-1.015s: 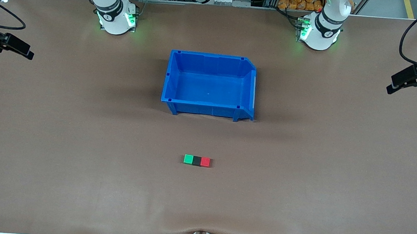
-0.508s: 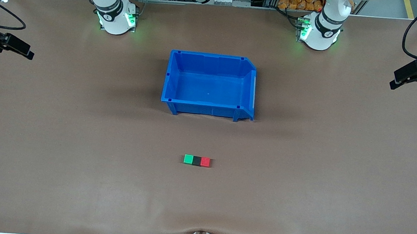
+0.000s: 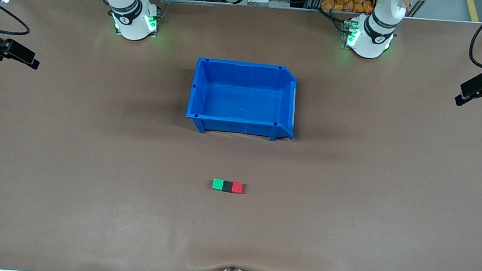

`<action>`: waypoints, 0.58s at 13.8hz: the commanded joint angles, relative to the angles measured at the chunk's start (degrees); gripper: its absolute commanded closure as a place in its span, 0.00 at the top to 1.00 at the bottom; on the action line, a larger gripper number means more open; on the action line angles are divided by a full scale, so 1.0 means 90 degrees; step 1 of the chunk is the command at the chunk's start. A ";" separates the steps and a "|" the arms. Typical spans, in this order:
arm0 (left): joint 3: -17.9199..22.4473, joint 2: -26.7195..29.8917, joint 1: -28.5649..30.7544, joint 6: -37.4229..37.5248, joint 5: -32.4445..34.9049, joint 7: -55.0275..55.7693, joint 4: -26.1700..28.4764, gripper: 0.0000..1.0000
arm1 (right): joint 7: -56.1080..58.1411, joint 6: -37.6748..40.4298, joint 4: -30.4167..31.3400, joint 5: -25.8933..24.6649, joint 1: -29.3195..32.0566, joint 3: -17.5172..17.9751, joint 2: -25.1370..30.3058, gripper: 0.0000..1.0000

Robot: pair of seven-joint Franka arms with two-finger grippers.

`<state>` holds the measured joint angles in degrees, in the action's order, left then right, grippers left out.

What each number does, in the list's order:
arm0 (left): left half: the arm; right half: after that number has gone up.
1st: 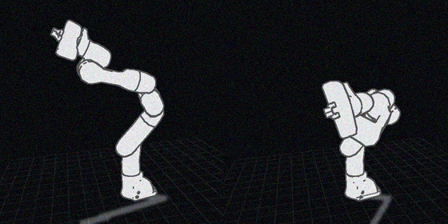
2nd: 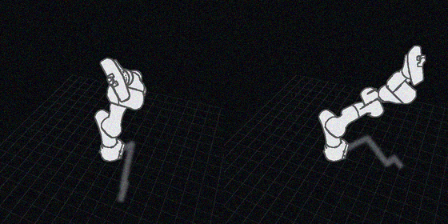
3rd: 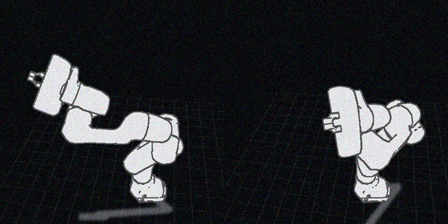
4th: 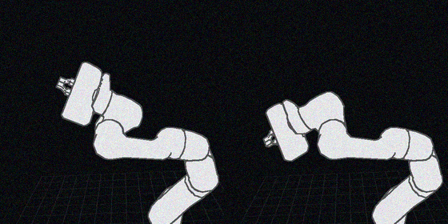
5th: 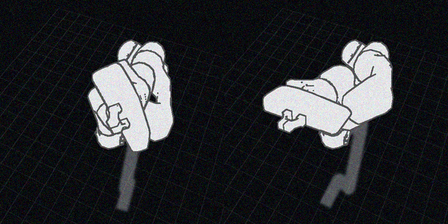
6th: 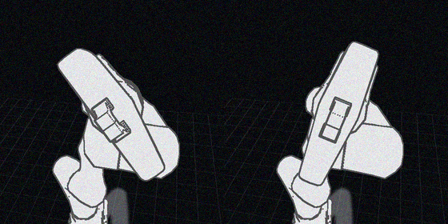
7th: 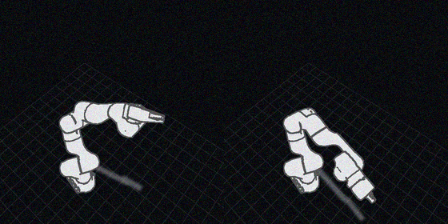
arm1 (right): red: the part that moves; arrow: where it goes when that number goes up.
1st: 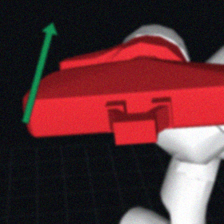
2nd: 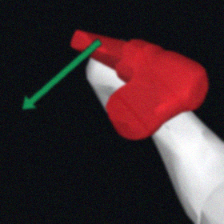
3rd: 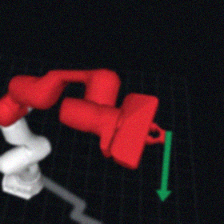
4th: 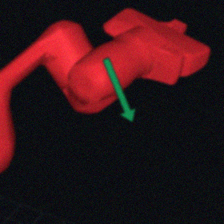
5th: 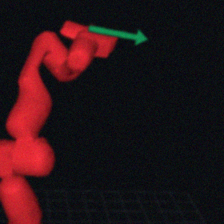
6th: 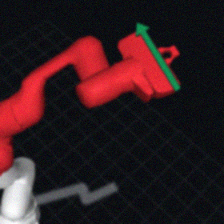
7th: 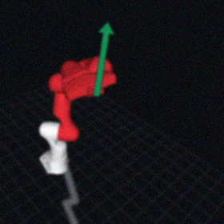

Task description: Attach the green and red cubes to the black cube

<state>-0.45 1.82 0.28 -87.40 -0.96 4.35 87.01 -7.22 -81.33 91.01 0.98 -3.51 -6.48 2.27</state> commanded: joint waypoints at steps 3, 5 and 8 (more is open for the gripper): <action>0.0001 -0.0144 0.0076 0.0112 0.0106 -0.0025 -0.0196 1.00 | 0.0060 -0.0006 0.0093 -0.0050 0.0165 0.0105 0.0041 1.00; -0.0009 -0.0144 0.0086 0.0112 0.0058 -0.0054 -0.0205 1.00 | 0.0060 -0.0016 0.0102 -0.0050 0.0165 0.0105 0.0031 1.00; -0.0018 -0.0144 0.0057 0.0131 0.0028 -0.0035 -0.0196 1.00 | 0.0197 -0.0025 0.0151 -0.0041 0.0185 0.0105 0.0031 1.00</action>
<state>-0.35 1.12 0.78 -87.40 -0.96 4.35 86.86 -6.76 -81.34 91.43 0.98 -3.50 -6.49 2.10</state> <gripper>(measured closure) 0.000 0.000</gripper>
